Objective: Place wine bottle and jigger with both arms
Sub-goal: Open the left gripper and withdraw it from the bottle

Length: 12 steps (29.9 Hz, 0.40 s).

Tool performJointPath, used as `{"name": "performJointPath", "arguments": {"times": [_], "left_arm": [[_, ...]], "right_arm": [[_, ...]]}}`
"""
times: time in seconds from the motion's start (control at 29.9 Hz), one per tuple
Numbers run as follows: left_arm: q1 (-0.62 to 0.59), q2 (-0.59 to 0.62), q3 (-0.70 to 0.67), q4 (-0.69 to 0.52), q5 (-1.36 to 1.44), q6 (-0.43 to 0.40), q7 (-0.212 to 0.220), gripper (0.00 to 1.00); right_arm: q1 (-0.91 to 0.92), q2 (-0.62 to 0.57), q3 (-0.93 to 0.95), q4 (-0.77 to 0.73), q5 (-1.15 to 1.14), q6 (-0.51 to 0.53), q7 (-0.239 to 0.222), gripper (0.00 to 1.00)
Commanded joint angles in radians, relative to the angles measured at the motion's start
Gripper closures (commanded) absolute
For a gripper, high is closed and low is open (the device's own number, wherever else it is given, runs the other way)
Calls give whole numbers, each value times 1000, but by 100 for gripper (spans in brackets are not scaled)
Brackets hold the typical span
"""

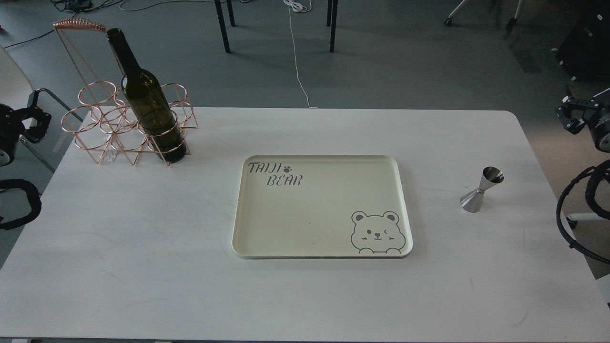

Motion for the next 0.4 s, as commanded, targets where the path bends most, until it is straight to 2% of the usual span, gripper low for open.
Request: {"name": "performJointPath", "arguments": {"times": [0.0, 0.1, 0.2, 0.37], "left_arm": [[2, -7, -2, 0, 5, 0, 2, 1], [6, -9, 3, 0, 11, 0, 1, 1], [20, -9, -2, 0, 8, 0, -4, 1], [28, -9, 3, -2, 11, 0, -1, 1]], "right_arm": [[-20, 30, 4, 1, 1, 2, 2, 1], [-28, 44, 4, 0, 1, 14, -1, 1], [-36, 46, -7, 1, 0, 75, -4, 1], [-31, 46, 1, 0, 0, 75, -4, 1]]}}
